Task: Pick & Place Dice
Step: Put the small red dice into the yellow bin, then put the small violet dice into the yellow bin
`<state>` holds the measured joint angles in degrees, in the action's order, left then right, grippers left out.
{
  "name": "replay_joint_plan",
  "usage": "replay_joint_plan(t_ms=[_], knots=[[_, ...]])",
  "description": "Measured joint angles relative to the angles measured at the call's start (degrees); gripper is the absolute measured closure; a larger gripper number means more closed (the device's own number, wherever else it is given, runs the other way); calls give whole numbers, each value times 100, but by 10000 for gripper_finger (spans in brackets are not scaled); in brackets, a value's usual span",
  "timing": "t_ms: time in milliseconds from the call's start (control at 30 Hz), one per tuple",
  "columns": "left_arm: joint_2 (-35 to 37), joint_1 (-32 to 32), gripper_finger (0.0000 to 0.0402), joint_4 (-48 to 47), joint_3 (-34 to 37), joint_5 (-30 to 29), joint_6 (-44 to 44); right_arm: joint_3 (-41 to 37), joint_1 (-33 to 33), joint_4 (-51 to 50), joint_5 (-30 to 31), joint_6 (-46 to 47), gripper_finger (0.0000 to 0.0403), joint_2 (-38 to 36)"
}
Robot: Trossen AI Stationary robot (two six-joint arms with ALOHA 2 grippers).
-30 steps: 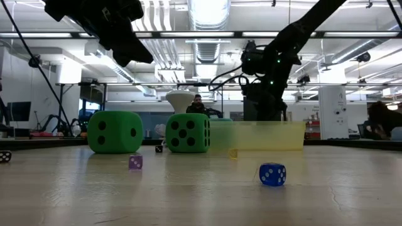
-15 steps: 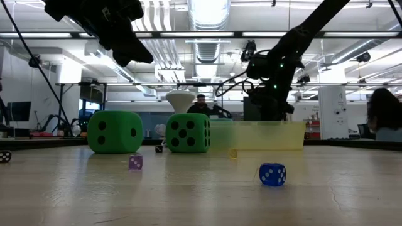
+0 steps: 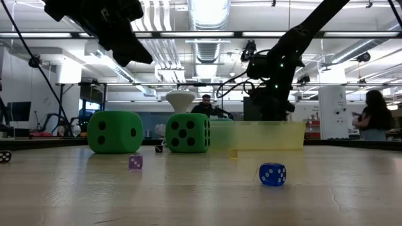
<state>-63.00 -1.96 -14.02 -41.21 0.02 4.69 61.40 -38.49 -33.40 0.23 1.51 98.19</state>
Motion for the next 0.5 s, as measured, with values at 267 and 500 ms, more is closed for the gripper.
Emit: replay_joint_plan(t_ms=[267, 500], knots=[[0, 0, 343, -59, 1, 0, 116, 22, 71, -62, -391, 11, 236, -7], [0, 0, 343, -59, 2, 1, 133, 29, 130, -84, 150, -233, 236, -9]])
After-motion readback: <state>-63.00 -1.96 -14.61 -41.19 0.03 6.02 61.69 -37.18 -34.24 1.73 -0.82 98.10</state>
